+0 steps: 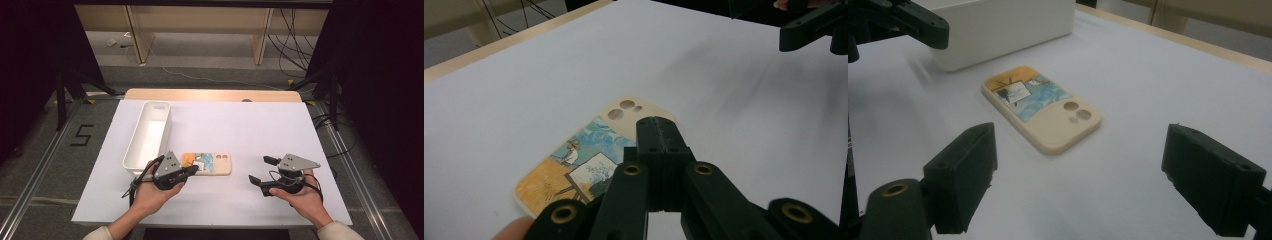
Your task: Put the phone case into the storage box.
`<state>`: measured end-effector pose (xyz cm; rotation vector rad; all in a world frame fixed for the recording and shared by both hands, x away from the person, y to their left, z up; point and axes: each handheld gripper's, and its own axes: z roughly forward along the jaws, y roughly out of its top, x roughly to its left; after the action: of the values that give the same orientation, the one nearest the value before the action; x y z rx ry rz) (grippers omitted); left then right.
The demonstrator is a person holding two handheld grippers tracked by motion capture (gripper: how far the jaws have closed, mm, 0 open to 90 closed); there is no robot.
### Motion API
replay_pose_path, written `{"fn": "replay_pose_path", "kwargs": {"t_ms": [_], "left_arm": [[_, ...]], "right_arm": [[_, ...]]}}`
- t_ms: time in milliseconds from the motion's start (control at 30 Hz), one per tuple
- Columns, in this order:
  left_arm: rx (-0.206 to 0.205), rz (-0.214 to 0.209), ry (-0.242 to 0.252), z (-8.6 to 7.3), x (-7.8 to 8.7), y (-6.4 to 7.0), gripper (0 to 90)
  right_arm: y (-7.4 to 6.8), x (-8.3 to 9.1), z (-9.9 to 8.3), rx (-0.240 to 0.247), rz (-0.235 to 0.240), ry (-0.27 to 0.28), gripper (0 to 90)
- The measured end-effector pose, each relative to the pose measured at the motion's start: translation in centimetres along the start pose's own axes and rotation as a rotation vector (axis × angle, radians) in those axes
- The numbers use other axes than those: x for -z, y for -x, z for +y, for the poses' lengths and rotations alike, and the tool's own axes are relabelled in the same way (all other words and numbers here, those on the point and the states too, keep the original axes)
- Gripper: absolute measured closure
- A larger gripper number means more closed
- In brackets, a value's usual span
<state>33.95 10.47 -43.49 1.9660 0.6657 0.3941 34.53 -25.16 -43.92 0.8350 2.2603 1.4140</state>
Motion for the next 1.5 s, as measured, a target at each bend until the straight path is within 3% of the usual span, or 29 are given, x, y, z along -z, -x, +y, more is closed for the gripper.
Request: {"fn": "replay_pose_path", "kwargs": {"t_ms": [400, 700, 967, 1233, 1500], "left_arm": [[-0.070, -0.090, -0.127, 0.5, -5.9, 2.3, 90.0], [-0.084, -0.107, -0.191, 0.4, -8.5, 2.3, 90.0], [-0.087, -0.106, -0.216, 0.3, -9.9, 2.3, 90.0], [-0.124, -0.099, -0.235, 0.5, -11.3, 2.6, 90.0], [-0.125, -0.079, -0.258, 0.2, -12.4, 2.5, 90.0]], "right_arm": [[0.0, 0.0, 0.0, -0.001, 0.002, 0.003, 15.5], [0.1, 0.0, 0.0, -0.002, 0.001, 0.007, 15.6], [0.0, 0.0, 0.1, -0.003, 0.003, 0.008, 15.5], [0.1, 0.1, 0.1, -0.002, 0.004, 0.010, 15.5], [0.1, 0.1, 0.1, -0.003, 0.003, 0.010, 15.5]]}}
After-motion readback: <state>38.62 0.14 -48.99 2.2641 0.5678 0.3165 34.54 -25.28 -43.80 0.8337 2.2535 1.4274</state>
